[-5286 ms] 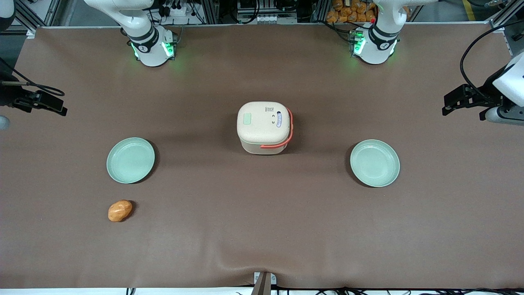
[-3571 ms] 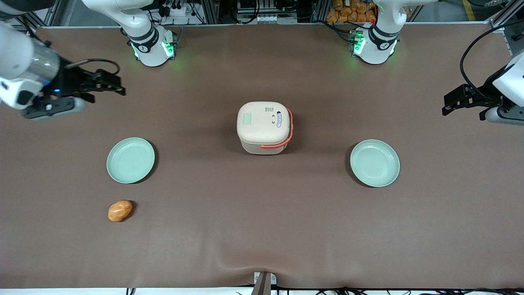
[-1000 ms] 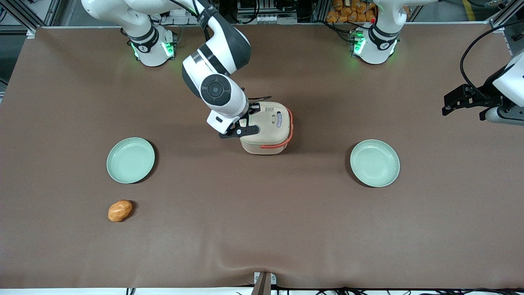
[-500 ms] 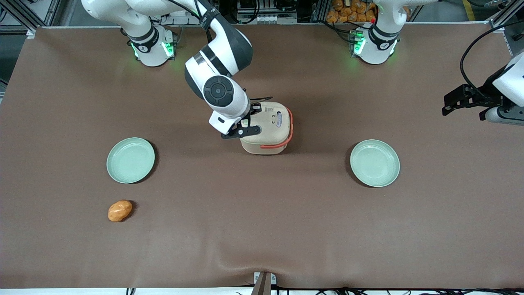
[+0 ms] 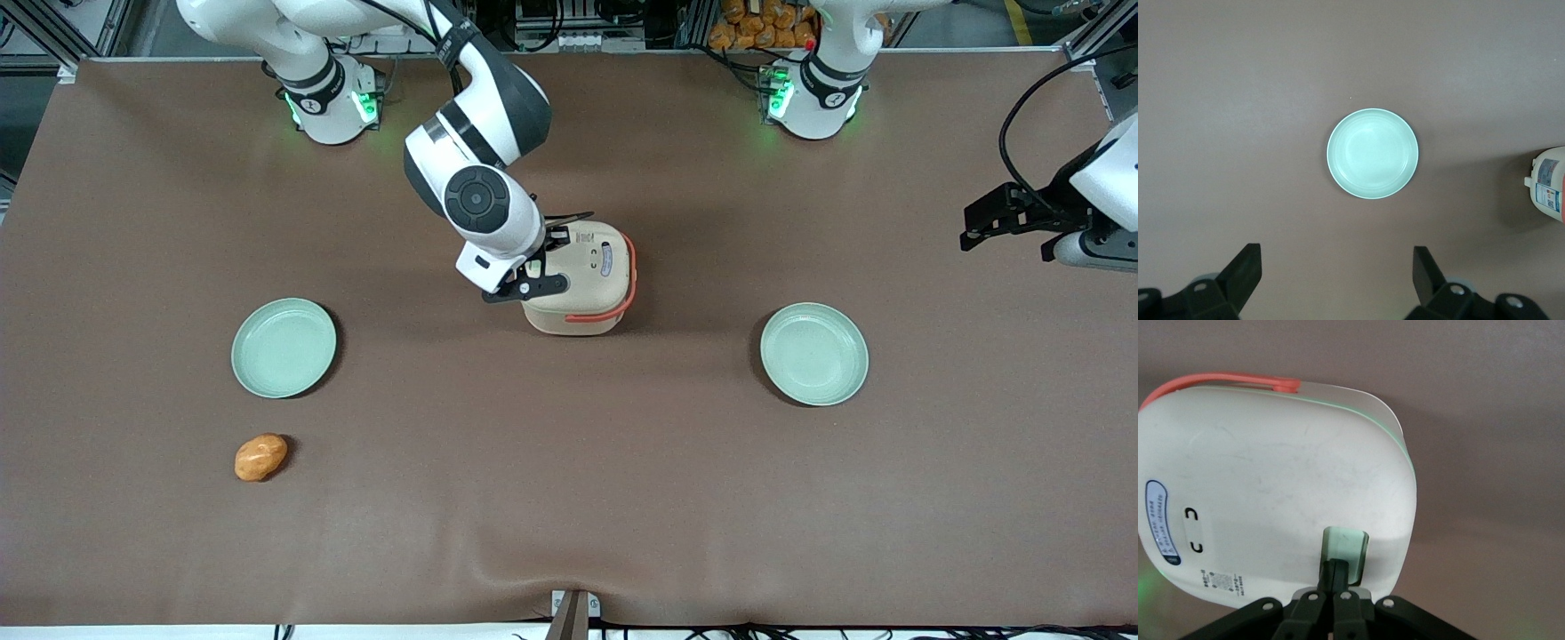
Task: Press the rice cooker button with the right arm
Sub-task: 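Press down on the green lid button with the closed right gripper, then lift the right gripper off the button as the lid pops open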
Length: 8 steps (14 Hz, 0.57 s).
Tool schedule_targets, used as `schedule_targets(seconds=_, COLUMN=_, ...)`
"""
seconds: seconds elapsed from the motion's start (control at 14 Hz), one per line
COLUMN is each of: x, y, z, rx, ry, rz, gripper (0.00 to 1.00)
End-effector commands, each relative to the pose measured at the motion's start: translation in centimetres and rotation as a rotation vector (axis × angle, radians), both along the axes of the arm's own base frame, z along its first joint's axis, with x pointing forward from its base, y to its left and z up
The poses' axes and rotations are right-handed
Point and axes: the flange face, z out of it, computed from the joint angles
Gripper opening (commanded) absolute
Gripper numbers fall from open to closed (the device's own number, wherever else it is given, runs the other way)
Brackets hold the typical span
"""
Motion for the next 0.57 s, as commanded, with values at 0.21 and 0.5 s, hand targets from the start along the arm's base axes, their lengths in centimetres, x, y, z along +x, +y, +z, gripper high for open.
schedule_targets(seconds=0.21, x=1.8, y=-1.5, z=8.0, rx=0.079, ry=-0.066, rz=-0.033, gripper=0.45)
schedule_targets(seconds=0.5, x=3.6, y=-4.8, z=12.1, rx=0.112, ry=-0.112, rz=-0.082, gripper=0.90)
